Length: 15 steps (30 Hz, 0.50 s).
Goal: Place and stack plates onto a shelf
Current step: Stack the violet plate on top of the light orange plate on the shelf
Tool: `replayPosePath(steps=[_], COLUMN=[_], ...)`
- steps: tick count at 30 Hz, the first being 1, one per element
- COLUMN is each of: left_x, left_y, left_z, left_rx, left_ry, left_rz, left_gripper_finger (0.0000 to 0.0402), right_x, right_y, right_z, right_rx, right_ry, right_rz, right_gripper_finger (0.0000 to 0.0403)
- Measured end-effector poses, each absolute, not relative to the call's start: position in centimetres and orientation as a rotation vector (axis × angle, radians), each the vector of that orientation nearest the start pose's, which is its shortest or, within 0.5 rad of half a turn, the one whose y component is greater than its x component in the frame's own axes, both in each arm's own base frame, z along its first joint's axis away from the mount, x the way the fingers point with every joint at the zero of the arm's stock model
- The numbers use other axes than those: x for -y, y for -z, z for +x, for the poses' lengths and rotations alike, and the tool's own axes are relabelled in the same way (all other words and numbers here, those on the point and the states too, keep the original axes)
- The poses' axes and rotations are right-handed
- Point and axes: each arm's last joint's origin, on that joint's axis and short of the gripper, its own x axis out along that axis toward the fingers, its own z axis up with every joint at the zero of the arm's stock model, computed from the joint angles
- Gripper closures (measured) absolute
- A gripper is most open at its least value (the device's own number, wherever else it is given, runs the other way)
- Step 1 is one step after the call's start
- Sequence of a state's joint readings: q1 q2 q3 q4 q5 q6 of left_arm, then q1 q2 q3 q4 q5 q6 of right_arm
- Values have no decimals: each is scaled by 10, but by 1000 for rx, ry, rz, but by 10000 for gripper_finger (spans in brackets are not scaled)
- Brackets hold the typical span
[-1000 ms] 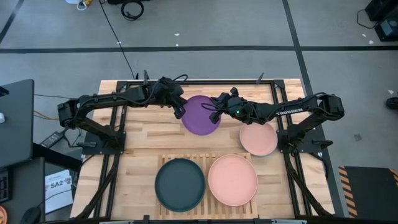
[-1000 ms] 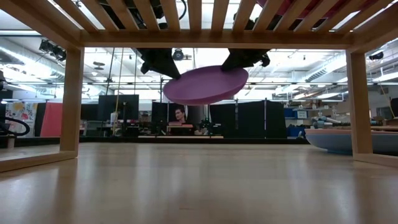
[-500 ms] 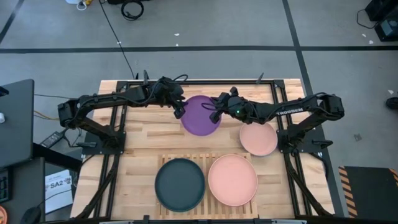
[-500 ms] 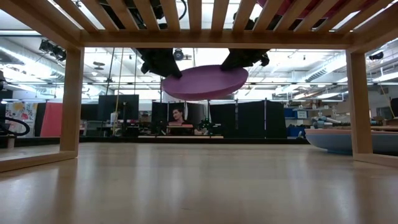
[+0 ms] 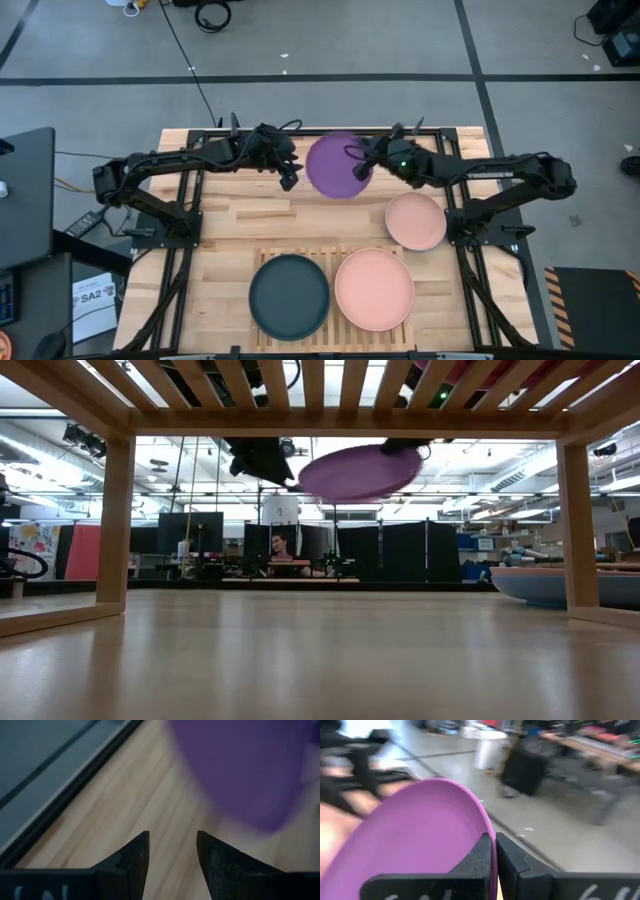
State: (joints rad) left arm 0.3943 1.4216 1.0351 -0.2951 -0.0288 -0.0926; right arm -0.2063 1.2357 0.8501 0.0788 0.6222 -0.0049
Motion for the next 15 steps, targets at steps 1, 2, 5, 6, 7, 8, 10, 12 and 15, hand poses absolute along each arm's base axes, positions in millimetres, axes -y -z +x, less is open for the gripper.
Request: replayPosePath(steps=[1,2,5,6,7,8,10,12,15], left_x=[-118,-119,-119,-119,-119,-118,-118,-119,-119], left_y=[-264,-263,-266,-266,-266,-266,-266,-266,-266], left_z=[280,281,281,282,281,282,282,282,282], left_rx=[-674,-676,-654,-653,-657,-657,-653,-655,-652], left_ry=[-443,-445,-445,-443,-440,-438,-437,-438,-438], left_rz=[-215,-214,-211,-211,-212,-212,-213,-213,-213], left_gripper_finger=[232,232,232,232,232,232,232,232,232], right_x=[73,75,79,80,81,82,82,80,73], right_y=[-293,-298,-307,-311,-315,-320,-327,-336,-348], right_z=[256,251,236,231,225,220,208,198,182], right_rx=[-300,-289,-302,-302,-294,-279,-260,-223,-139], right_ry=[843,875,958,979,1003,1024,1044,1039,983], right_rz=[-73,-86,-124,-136,-143,-145,-147,-135,-85], right_gripper_finger=[387,387,387,387,387,387,387,387,387])
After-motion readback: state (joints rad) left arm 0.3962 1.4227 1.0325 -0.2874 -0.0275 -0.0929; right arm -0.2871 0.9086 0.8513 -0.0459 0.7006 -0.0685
